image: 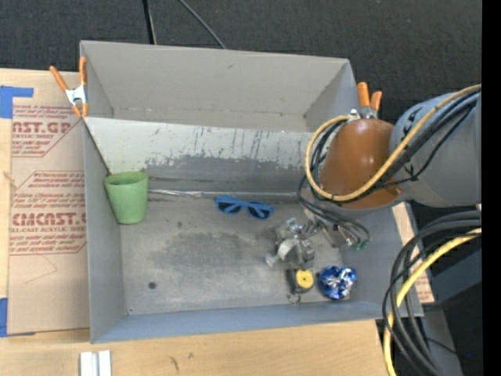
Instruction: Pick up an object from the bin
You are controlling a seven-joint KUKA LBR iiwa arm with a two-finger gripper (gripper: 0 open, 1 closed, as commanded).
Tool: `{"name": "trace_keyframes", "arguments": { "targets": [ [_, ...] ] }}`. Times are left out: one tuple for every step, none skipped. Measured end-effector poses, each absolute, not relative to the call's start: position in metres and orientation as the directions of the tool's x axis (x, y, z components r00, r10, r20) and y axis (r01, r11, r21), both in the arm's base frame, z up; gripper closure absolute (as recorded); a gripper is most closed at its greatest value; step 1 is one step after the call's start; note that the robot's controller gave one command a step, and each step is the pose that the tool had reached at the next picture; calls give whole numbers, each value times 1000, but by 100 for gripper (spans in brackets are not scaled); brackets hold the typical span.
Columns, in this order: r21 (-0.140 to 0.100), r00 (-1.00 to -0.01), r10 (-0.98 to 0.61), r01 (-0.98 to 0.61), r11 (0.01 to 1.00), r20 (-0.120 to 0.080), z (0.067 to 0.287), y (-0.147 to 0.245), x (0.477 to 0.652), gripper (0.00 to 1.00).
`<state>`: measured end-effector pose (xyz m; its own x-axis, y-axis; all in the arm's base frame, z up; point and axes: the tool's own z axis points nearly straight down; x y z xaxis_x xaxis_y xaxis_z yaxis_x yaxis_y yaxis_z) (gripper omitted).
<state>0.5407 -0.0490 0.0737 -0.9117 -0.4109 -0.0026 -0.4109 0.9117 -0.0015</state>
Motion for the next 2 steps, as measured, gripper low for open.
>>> {"name": "trace_keyframes", "arguments": {
  "targets": [
    [-4, -912, -411, -411, 912, -7, 187, -55, 511, 100],
    [-2, -752, -660, -660, 752, -5, 241, -15, 515, 100]
  ]
}}
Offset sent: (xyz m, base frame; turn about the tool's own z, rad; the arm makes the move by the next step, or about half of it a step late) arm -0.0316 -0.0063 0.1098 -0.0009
